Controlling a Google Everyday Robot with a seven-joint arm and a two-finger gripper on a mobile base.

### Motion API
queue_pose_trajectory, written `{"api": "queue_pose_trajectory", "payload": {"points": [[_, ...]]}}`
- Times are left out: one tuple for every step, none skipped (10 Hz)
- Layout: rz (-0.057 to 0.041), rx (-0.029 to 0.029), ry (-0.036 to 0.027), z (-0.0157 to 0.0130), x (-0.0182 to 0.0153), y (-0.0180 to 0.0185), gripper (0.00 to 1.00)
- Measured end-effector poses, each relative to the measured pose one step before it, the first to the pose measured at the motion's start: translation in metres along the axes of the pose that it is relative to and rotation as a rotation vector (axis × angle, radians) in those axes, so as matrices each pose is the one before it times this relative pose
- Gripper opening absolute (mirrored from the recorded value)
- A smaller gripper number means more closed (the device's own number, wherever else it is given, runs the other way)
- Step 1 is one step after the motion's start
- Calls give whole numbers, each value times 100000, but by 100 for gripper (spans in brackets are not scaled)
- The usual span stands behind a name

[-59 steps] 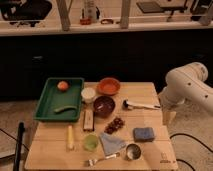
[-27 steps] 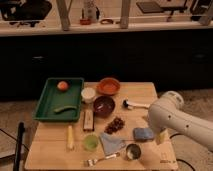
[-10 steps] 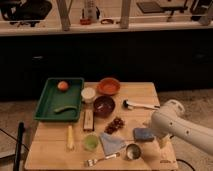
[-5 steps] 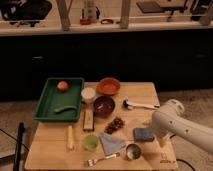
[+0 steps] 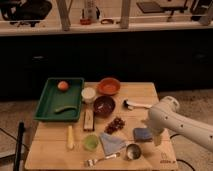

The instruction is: Wipe purple bowl with sponge

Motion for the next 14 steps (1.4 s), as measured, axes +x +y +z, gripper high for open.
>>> {"api": "queue_pose_trajectory", "payload": {"points": [[3800, 193, -565, 192, -124, -31, 80], [3499, 422, -751, 196, -131, -87, 80], [6012, 625, -1622, 416, -114, -14, 80], [3317, 337, -1750, 356, -50, 27, 80], [1446, 175, -1056, 202, -11, -10, 80], [1802, -22, -1328, 311, -20, 2, 80], [831, -211, -909, 237, -18, -17, 80], [743, -142, -1353, 228, -23, -48, 80], [572, -106, -1856, 215, 27, 50, 80], [773, 52, -2426, 217, 98, 65, 80], [159, 74, -1699, 180, -90, -100, 80], [62, 57, -1116, 137, -65, -107, 79], [494, 109, -1045, 149, 116, -10, 70], [421, 80, -553, 112, 158, -11, 61]]}}
